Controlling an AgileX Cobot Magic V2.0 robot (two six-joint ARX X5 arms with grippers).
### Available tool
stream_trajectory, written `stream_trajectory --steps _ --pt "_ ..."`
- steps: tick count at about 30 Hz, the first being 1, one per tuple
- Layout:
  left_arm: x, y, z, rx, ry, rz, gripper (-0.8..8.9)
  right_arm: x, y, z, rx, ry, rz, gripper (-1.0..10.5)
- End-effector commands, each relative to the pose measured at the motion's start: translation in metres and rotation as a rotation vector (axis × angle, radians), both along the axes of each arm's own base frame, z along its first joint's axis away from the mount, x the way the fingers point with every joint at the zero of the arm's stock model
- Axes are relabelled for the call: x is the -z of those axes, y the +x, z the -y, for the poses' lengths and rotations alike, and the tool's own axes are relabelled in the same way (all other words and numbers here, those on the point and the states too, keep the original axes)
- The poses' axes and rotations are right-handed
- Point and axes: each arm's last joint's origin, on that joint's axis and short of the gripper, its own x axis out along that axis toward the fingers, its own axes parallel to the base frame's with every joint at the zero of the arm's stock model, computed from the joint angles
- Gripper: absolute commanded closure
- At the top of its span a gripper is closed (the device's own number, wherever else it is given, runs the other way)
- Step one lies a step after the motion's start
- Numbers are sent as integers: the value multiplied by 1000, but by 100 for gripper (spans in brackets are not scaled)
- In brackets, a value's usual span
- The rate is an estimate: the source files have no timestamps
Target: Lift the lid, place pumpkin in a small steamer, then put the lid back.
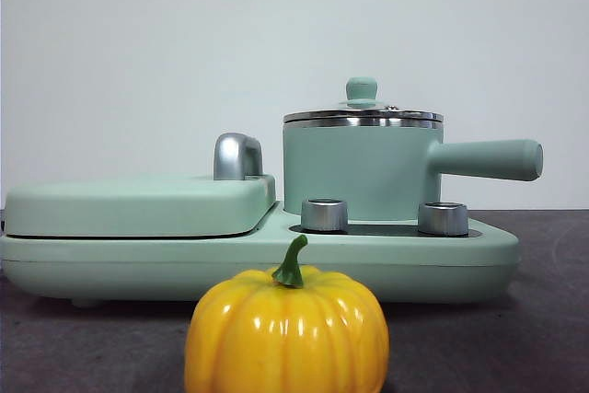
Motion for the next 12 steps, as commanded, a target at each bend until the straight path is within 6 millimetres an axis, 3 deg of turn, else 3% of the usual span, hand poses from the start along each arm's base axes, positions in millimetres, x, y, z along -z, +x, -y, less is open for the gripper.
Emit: stream_trajectory --steps 1,7,12 --pt "-26 7 4 103 44 32 806 -24 -4 -2 -75 -26 32 934" --pt "-59 20 13 320 -1 44 806 -61 -5 -7 -270 -32 55 934" --pt "-76 24 19 457 19 68 806 -77 -1 -10 -408 -80 59 934"
